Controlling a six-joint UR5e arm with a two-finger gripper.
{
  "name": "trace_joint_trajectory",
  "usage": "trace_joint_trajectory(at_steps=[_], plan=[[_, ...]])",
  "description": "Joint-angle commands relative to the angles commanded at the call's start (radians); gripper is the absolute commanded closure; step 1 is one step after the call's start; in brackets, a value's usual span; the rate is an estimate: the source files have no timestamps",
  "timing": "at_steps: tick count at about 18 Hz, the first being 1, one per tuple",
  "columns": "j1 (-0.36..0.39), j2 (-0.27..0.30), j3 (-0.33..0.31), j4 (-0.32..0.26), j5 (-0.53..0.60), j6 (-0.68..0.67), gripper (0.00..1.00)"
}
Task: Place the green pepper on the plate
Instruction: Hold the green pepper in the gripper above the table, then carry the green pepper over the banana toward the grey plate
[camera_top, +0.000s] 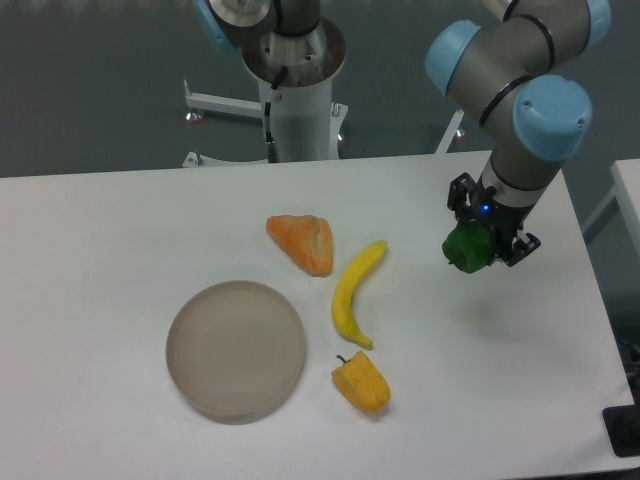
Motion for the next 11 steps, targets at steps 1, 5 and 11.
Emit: trace_joint_trajectory(at_steps=[1,5,11], plan=[[0.0,0.0,0.0,0.0,0.0,0.0,0.67],[-0.008,-0.003,0.006,0.0,0.0,-0.006,0.67],[-0.179,0.026,-0.003,-0.011,-0.032,-0.175,0.68]])
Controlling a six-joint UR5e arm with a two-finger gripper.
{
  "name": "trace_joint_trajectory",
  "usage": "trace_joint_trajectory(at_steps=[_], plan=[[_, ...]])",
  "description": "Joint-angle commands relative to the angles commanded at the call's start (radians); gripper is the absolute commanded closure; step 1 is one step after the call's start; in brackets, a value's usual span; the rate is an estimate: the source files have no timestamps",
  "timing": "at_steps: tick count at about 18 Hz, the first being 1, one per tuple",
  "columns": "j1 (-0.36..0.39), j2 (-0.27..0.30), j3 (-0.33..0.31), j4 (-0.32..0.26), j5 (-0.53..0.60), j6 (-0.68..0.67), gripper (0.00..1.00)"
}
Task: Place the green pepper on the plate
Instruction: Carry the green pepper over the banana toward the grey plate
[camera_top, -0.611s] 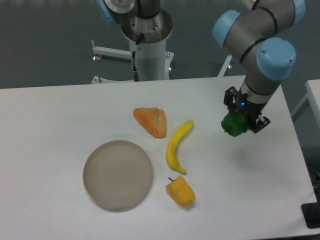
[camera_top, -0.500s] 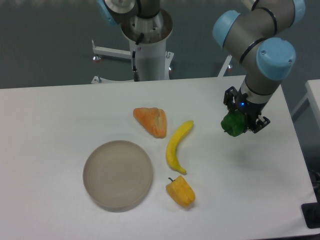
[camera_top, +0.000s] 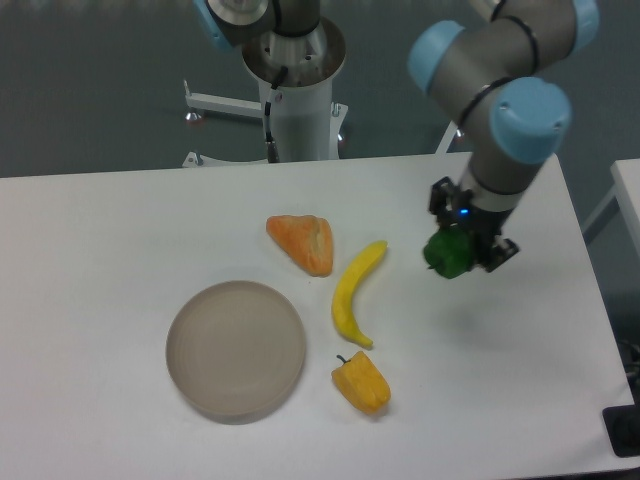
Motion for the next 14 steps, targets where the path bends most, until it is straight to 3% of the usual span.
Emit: trace_joint_trajectory(at_steps=[4,7,10,14], plan=[[-0.15,-0.002,-0.011,0.006,-0.009,-0.213,0.68],[-0.232,-0.024,-0.029,0.008,-0.037,-0.301,0.68],[-0.269,-0.06,-0.051,0.015,-0.08,-0.378,0.68],[-0.295,-0.133,-0.052,0.116,-0.098,-0.398,0.66]])
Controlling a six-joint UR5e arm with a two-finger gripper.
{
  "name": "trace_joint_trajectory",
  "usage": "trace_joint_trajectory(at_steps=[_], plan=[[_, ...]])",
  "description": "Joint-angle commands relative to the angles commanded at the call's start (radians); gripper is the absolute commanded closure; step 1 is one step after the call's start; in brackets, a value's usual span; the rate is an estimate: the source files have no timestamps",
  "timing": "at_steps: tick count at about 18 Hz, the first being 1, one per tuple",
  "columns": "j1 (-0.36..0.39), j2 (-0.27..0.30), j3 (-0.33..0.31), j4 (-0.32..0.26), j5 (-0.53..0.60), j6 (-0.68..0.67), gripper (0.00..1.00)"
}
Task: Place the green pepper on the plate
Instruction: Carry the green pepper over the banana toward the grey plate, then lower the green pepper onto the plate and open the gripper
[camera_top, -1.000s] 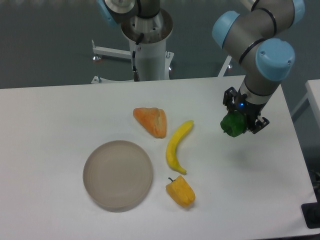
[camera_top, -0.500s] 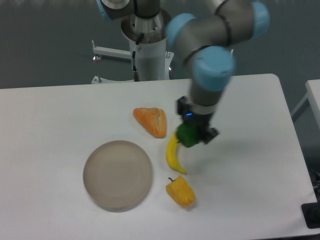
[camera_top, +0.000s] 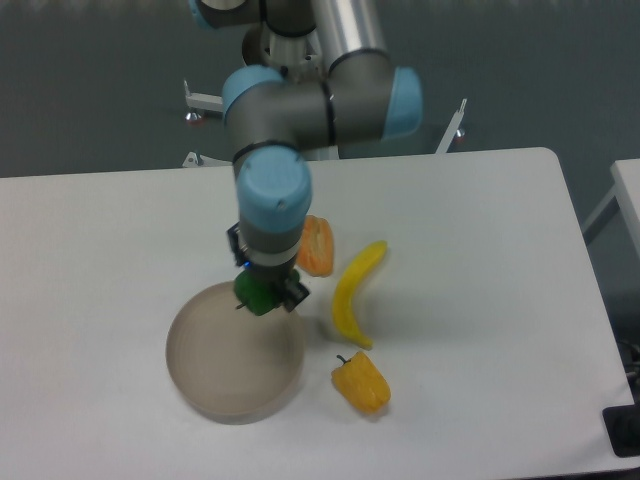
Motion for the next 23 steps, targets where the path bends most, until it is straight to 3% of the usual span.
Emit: trace_joint_trajectory(at_steps=[4,6,10,16,19,23], plan=[[-0.008,-0.042,0.0,0.052,0.0,-0.031,0.59],[-0.017,-0.049,0.0,0.089,-0.002,-0.048,0.5],[-0.022,-0.051,-0.002,0.106,0.005,-0.054,0.0],[-0.003,0.012,0.009,0.105,0.018,-0.049,0.0],[0.095,0.053,0.012,0.099,0.051,-0.023,0.0],[0.207,0.087,0.012,0.094,0.072,0.131,0.0]])
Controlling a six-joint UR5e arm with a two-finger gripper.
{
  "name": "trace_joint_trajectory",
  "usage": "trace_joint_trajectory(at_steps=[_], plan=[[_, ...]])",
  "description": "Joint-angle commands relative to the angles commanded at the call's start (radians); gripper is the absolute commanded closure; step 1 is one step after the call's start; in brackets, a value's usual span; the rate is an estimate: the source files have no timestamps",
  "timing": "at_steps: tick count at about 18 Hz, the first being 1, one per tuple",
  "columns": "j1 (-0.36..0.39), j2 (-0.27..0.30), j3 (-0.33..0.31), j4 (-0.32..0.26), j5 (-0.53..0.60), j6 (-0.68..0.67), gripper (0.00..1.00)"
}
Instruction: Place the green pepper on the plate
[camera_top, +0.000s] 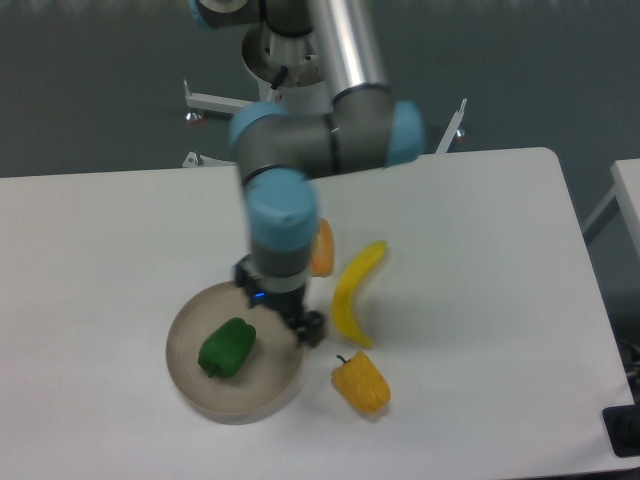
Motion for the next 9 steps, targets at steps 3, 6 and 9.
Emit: trace_joint_trajectory(at_steps=[3,6,9], plan=[[0.065,0.0,0.005,-0.002,0.028,0.103,0.0],[0.121,-0.003,0.005,-0.028,0.045,0.198,0.0],[0.189,-0.001,-0.005,-0.049,0.039,0.397,0.0]])
